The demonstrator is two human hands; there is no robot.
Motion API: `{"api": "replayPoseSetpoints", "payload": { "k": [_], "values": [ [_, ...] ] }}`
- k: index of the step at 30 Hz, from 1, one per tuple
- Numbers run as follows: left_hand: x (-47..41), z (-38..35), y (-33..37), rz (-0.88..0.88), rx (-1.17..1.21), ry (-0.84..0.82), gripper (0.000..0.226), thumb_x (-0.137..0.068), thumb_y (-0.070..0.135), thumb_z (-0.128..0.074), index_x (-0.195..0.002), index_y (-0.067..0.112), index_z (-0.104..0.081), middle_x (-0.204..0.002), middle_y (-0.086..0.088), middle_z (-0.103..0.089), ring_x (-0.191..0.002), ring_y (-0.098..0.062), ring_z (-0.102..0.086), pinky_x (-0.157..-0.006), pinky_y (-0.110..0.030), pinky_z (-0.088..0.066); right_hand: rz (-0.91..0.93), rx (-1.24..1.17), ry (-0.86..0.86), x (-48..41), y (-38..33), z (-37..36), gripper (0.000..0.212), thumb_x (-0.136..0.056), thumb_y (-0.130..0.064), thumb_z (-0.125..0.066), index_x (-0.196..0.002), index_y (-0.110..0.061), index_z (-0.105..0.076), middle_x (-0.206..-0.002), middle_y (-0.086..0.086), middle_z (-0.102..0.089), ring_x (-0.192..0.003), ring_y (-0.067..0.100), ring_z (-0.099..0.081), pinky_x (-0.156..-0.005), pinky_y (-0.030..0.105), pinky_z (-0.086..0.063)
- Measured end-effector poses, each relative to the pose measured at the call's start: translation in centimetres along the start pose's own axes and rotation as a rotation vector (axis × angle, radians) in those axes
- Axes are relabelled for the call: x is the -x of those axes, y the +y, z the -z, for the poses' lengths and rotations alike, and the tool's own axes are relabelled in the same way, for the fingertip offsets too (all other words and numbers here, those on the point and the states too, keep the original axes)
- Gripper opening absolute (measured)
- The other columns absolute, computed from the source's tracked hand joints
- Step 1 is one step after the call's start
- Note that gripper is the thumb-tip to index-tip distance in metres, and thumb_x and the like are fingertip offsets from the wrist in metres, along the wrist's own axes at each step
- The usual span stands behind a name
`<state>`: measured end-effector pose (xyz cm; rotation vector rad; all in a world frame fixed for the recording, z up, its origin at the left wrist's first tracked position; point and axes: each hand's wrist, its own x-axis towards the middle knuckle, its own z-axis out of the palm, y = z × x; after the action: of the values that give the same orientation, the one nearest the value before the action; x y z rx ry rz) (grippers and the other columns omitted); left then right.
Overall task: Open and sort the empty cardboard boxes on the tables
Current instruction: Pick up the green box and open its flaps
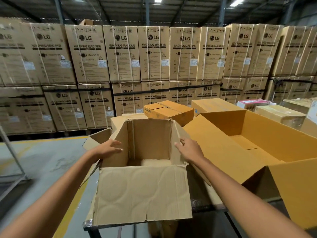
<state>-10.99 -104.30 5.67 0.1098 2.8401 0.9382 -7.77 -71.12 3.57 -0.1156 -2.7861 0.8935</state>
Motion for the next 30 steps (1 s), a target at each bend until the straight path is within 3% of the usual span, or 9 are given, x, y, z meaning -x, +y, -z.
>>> {"api": "replayPoseSetpoints", "payload": {
  "k": [2,5,8,10,15,17,20,23,30],
  "values": [
    [1.1,-0.2,-0.3,-0.029,0.075,-0.005,0.055,-0.092,0.035,-0.067,-0.141,0.016,-0.05,-0.153,-0.011,-0.039,-0.14,-0.024,-0.038,-0.114,-0.034,-0.03,0.051,0.08,-0.164,0.3,-1.0,0.2,0.055,-0.093,-0.045,-0.061,-0.14,-0.017,-0.055,-0.139,0.005,-0.058,-0.124,0.026,-0.056,-0.099,0.038,-0.046],
    [1.9,-0.9,-1.9,-0.023,0.208,0.059,0.063,-0.072,0.055,-0.075,-0.128,0.03,-0.06,-0.152,-0.007,-0.042,-0.138,-0.023,-0.043,-0.116,-0.046,-0.034,0.049,0.196,-0.238,0.6,-1.4,-0.7,0.048,-0.088,-0.027,-0.067,-0.135,-0.02,-0.059,-0.145,0.007,-0.049,-0.121,0.024,-0.057,-0.1,0.037,-0.048],
    [2.6,-2.6,-2.7,-0.006,0.266,0.159,0.033,-0.086,0.014,-0.064,-0.118,0.021,-0.067,-0.153,-0.013,-0.041,-0.138,-0.028,-0.043,-0.113,-0.041,-0.037,-0.011,0.113,-0.073,1.5,-1.3,-1.4,0.036,-0.086,-0.014,-0.065,-0.121,-0.02,-0.067,-0.131,0.005,-0.059,-0.103,0.022,-0.061,-0.085,0.034,-0.054],
    [3.6,-3.9,-2.7,0.036,0.301,0.274,0.049,-0.089,-0.013,-0.04,-0.127,0.005,-0.064,-0.145,-0.016,-0.051,-0.132,-0.027,-0.048,-0.101,-0.029,-0.041,-0.01,0.076,0.059,2.2,-1.3,-1.4,0.029,-0.088,-0.008,-0.063,-0.115,-0.017,-0.07,-0.121,0.004,-0.064,-0.097,0.022,-0.06,-0.075,0.028,-0.047],
    [5.1,-5.6,-3.0,0.134,0.345,0.451,0.05,-0.091,-0.014,-0.036,-0.134,0.0,-0.058,-0.141,-0.018,-0.053,-0.124,-0.025,-0.052,-0.088,-0.023,-0.041,0.23,-0.141,0.271,3.6,-0.2,-1.4,0.025,-0.096,-0.017,-0.054,-0.106,-0.012,-0.076,-0.107,0.009,-0.075,-0.09,0.028,-0.068,-0.072,0.026,-0.045],
    [5.6,-6.0,-2.8,0.125,0.29,0.475,0.042,-0.096,-0.005,-0.047,-0.138,0.0,-0.054,-0.143,-0.018,-0.051,-0.132,-0.026,-0.048,-0.092,-0.021,-0.035,0.277,-0.219,0.195,3.6,0.7,-1.5,0.034,-0.097,-0.033,-0.053,-0.106,-0.01,-0.077,-0.116,0.01,-0.073,-0.107,0.029,-0.066,-0.085,0.034,-0.05],
    [5.8,-5.7,-2.0,0.116,0.247,0.512,0.038,-0.099,0.007,-0.054,-0.136,-0.001,-0.056,-0.141,-0.017,-0.054,-0.132,-0.027,-0.049,-0.096,-0.023,-0.035,0.331,-0.294,-0.117,3.5,1.7,-1.9,0.05,-0.091,-0.056,-0.046,-0.107,-0.021,-0.078,-0.145,-0.002,-0.055,-0.148,0.02,-0.028,-0.113,0.044,-0.03],
    [5.5,-5.4,-1.6,0.131,0.169,0.577,0.03,-0.098,0.014,-0.055,-0.124,0.004,-0.068,-0.127,-0.016,-0.066,-0.123,-0.029,-0.058,-0.099,-0.033,-0.043,0.359,-0.275,-0.238,3.1,2.2,-2.0,0.038,-0.088,-0.062,-0.054,-0.101,-0.034,-0.075,-0.156,-0.004,-0.041,-0.153,0.015,-0.007,-0.118,0.051,-0.018],
    [7.6,-5.5,-0.8,0.109,0.063,0.755,0.024,-0.094,0.018,-0.055,-0.101,0.01,-0.077,-0.098,-0.011,-0.076,-0.096,-0.028,-0.069,-0.082,-0.035,-0.053,0.318,-0.009,-0.234,2.0,1.5,-2.0,0.032,-0.098,-0.044,-0.054,-0.115,-0.026,-0.074,-0.158,-0.004,-0.037,-0.154,0.016,-0.005,-0.118,0.052,-0.02]
  ]
}}
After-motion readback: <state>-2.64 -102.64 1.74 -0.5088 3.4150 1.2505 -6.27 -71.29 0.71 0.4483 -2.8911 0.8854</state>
